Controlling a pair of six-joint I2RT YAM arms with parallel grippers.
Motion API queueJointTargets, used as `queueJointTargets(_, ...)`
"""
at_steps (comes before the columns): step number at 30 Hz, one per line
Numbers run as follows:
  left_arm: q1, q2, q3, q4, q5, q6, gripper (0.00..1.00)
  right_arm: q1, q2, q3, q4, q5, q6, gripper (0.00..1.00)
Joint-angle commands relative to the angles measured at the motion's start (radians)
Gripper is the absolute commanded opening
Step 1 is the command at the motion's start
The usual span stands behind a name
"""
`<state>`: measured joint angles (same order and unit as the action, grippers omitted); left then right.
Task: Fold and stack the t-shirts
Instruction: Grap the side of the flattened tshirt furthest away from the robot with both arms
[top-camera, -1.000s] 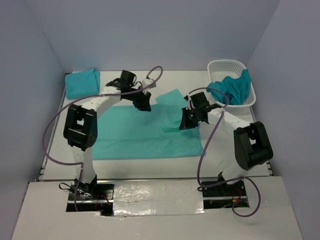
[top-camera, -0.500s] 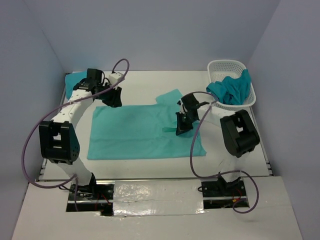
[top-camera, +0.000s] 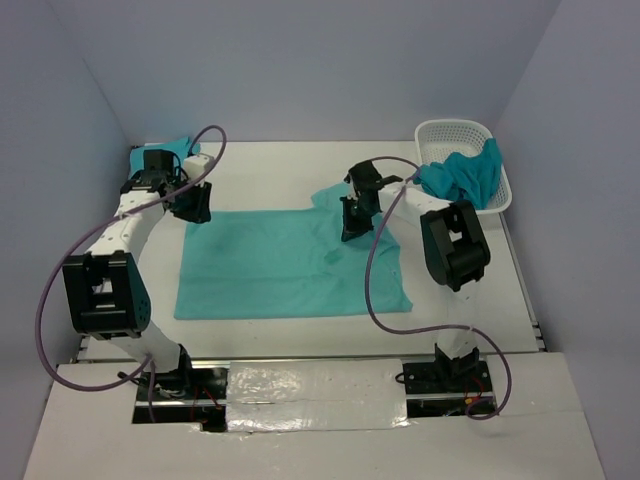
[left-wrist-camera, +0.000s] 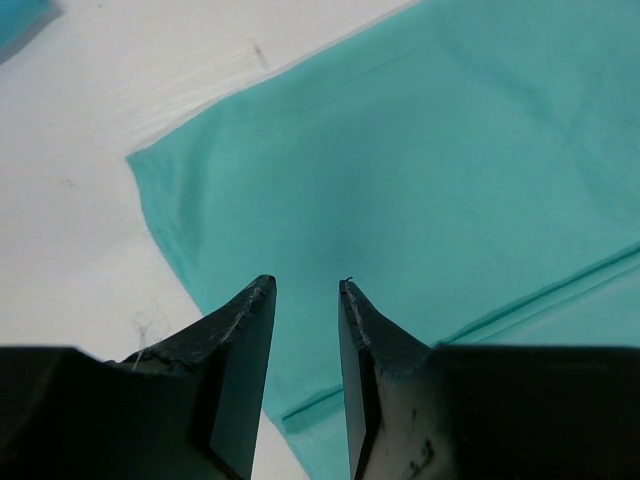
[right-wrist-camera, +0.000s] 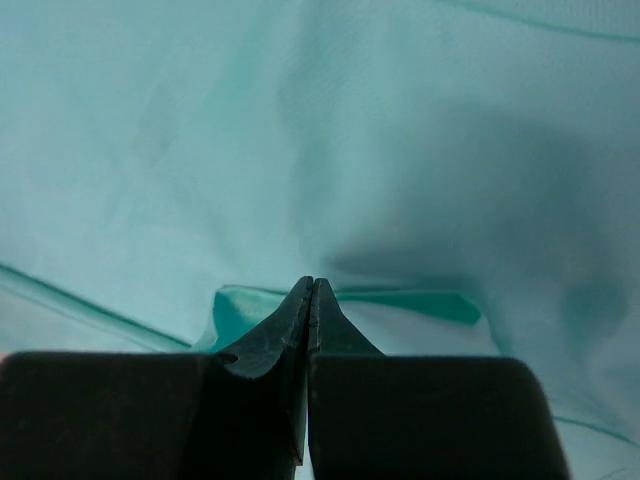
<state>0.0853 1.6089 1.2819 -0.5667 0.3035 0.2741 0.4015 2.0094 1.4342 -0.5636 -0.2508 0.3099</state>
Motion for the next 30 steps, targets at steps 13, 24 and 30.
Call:
queueJointTargets(13,0.174,0.287,0.186,0.094,-0.057,-0.193,0.63,-0.156,0.414,0.939,-0.275,0.177,0.101,0.66)
queueJointTargets(24,0.179,0.462,0.232,0.117,-0.012,-0.184,0.69,-0.13,0.638,1.013,-0.349,0.266,0.032,0.68)
queueJointTargets(30,0.177,0.5,0.22,0.16,0.029,-0.2,0.69,-0.104,0.608,0.934,-0.326,0.286,0.041,0.65)
